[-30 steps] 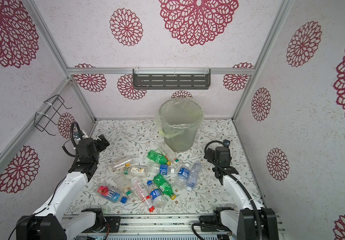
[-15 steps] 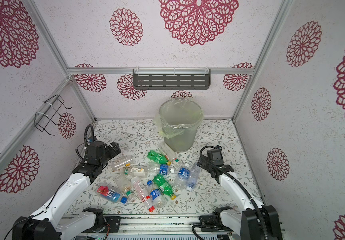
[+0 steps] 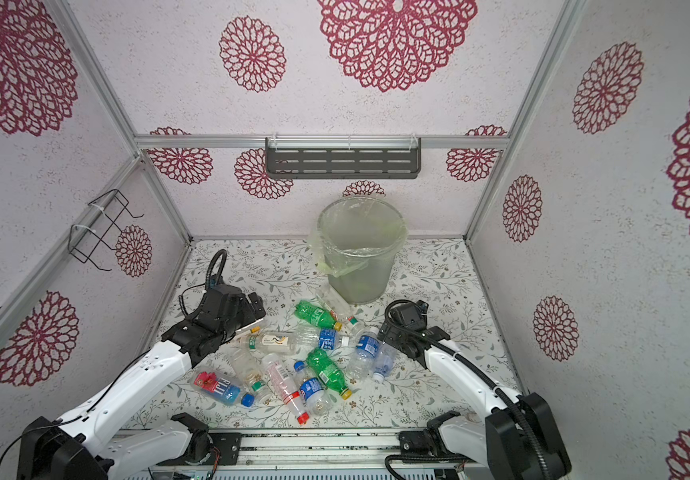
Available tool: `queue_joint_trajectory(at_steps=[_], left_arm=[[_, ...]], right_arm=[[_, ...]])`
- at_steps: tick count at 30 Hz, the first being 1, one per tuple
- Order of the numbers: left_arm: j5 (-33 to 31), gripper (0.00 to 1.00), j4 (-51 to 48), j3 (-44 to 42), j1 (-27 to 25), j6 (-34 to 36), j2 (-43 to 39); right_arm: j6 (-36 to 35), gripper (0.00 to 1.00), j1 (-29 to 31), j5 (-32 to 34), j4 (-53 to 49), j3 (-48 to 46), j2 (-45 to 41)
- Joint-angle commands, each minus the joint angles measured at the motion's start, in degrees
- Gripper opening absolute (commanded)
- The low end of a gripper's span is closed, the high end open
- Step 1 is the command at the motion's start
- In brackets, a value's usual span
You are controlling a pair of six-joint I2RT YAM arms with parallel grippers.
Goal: Throw the plastic bottles in the bin
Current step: 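Raise both arms and reach the grippers over the bottle pile, then close the right gripper on the clear bottle with blue cap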
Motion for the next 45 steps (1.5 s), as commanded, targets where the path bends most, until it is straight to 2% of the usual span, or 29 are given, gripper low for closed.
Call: queue_joint_trajectory(at_steps=[1, 6, 8, 16, 24, 30, 34, 38, 45], left_arm=[[-0.2, 0.97, 0.2, -0.7, 0.0, -0.6, 0.1], [3.4, 0.97, 4.4, -1.5, 0.1, 2.2, 0.2], [4.1, 0.97, 4.5, -1.2, 0.1, 2.7, 0.6], [5.9, 0.97, -1.3, 3.1, 0.1, 1.7, 3.9], [4.4, 0.97, -6.0, 5.0, 0.1, -0.7, 3.7], [2.7, 0.97, -8.8, 5.3, 0.1, -0.2, 1.3], [1.3, 0.97, -9.7, 5.5, 0.7, 0.7, 0.0], [2.9, 0.97, -10.3, 6.0, 1.9, 0.8, -0.4], [4.8, 0.97, -11.0, 6.6, 3.8, -1.4, 0.1]], right_arm=[[2.8, 0.99, 0.6, 0.4, -0.7, -0.1, -0.2], [1.6, 0.97, 0.6, -0.4, -1.5, -0.3, -0.3], [1.7, 0.92, 0.6, -0.6, -1.4, -0.8, -0.3], [2.1, 0.86, 0.6, -4.2, 4.6, -5.1, 0.3], [0.6, 0.84, 0.6, -5.5, 7.6, -8.3, -0.2], [0.6, 0.76, 0.5, -4.4, 7.5, -9.7, -1.2], [1.2, 0.68, 0.5, -3.6, 8.2, -11.5, -3.0], [1.1, 0.57, 0.5, -3.3, 8.5, -12.2, -4.0], [-3.1, 0.52, 0.1, -3.1, 8.9, -10.7, -4.9]])
